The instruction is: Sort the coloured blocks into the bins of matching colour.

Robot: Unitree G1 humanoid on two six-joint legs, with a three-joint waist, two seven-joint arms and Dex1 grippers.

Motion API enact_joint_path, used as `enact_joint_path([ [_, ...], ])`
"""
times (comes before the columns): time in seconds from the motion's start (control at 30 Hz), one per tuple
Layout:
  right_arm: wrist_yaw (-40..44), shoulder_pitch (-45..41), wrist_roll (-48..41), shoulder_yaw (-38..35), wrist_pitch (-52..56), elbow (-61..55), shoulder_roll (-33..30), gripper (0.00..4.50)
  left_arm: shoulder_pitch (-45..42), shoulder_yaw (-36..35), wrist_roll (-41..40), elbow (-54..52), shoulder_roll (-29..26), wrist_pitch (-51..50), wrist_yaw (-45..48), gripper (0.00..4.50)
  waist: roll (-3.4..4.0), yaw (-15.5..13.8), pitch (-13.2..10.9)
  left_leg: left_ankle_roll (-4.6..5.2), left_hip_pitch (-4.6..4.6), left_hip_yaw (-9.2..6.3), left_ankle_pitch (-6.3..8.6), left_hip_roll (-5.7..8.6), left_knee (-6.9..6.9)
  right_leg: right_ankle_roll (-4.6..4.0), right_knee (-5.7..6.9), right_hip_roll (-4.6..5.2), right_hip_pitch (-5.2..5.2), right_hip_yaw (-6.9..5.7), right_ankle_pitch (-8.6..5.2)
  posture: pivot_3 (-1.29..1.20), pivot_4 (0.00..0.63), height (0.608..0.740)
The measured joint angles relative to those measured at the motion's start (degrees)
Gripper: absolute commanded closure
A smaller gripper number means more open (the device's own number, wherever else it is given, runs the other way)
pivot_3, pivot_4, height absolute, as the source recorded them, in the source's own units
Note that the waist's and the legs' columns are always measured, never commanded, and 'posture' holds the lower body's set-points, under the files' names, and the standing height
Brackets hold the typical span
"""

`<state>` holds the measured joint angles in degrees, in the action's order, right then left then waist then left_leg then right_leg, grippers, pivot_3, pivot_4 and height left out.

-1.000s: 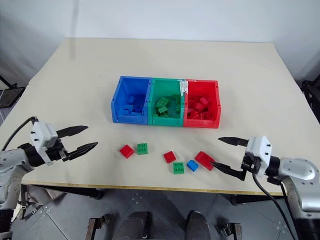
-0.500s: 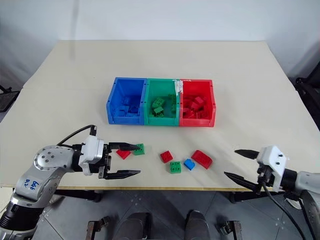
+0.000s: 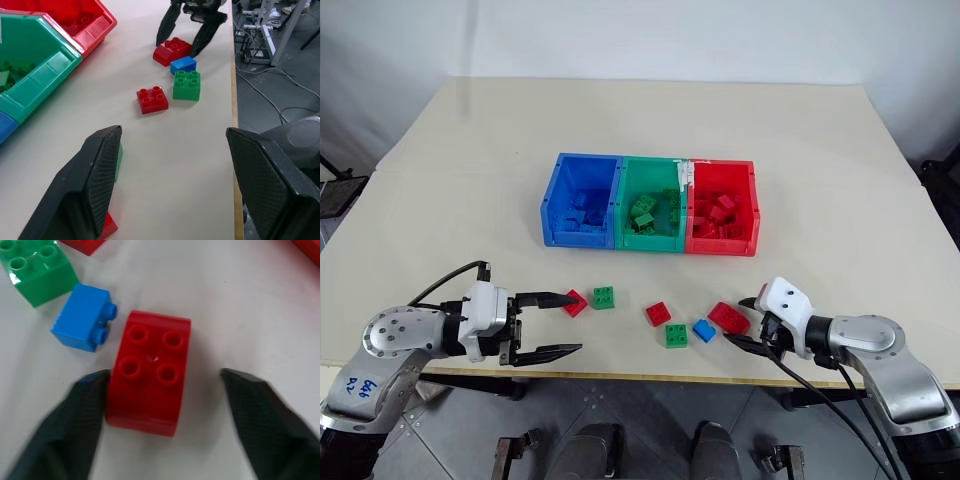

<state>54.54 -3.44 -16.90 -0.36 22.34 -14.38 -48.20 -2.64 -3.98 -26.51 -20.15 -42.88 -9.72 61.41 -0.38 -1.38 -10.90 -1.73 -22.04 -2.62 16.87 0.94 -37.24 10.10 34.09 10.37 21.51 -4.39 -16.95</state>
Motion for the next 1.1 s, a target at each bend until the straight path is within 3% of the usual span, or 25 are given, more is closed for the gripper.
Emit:
enact_joint_path([
  [0.1,0.89,-0.11,0.20,0.00,-0.66,0.41,-1.54,3.02,1.04,0.00,0.00,-0.35,0.01,0.12,-0.39,0.95,0.00,-0.05,0.00,0.00,-0.01,0.00,0.00,0.00,-0.02,0.00,0.00,0.00,-0.01,0.00,0.00,0.00,0.150,0.740],
  [0.33,0.63,-4.82,-1.21,-1.88,-1.52,4.94,0.74,3.05,1.44,-0.75,-0.33,-1.64,1.54,0.37,-2.42,0.95,0.00,0.03,0.00,0.01,-0.01,0.00,0.01,0.00,-0.03,0.01,0.00,0.00,0.00,0.00,0.02,0.00,0.150,0.740],
  [0.53,-6.67,-24.66,-5.24,-6.68,0.52,13.62,9.08,3.05,4.94,-8.21,-2.30,-2.00,3.46,-0.76,-7.77,0.95,0.08,1.44,-0.05,-0.06,-0.01,0.01,-0.02,-0.11,0.02,-0.03,-0.02,-0.11,0.05,0.00,0.04,0.00,0.150,0.740],
  [0.67,-12.72,-36.10,-0.06,-4.37,-0.83,24.41,13.21,3.05,8.09,-11.32,-2.40,-1.82,3.49,-1.07,-9.16,0.95,0.08,1.46,-0.05,-0.06,-0.04,0.02,0.02,-0.10,0.04,-0.04,-0.04,-0.11,0.09,0.00,0.03,0.00,0.150,0.740],
  [0.83,-13.96,-41.99,4.15,-1.36,-5.86,35.16,17.26,1.30,9.95,-12.90,-2.39,-2.35,3.50,-1.08,-9.99,0.95,0.10,1.26,-0.06,-0.04,-0.13,0.03,0.04,-0.08,0.05,-0.04,-0.07,-0.09,0.15,-0.01,0.03,0.00,0.150,0.740],
  [0.97,-10.22,-39.97,3.22,-2.41,-7.70,33.38,15.74,0.02,9.26,-12.73,-2.41,-2.46,3.38,-1.32,-9.82,0.95,0.10,1.20,-0.06,-0.02,-0.13,0.03,0.05,-0.08,0.05,-0.04,-0.09,-0.09,0.14,-0.03,0.03,0.00,0.150,0.740],
  [1.1,-3.99,-31.67,-1.18,-5.99,-8.86,27.49,12.41,0.02,6.84,-10.69,-2.65,-2.64,3.16,-2.38,-8.76,0.95,0.10,1.05,-0.06,0.00,-0.11,0.11,0.08,-0.09,0.03,-0.02,-0.10,-0.09,0.11,0.00,0.04,0.00,0.150,0.740],
])
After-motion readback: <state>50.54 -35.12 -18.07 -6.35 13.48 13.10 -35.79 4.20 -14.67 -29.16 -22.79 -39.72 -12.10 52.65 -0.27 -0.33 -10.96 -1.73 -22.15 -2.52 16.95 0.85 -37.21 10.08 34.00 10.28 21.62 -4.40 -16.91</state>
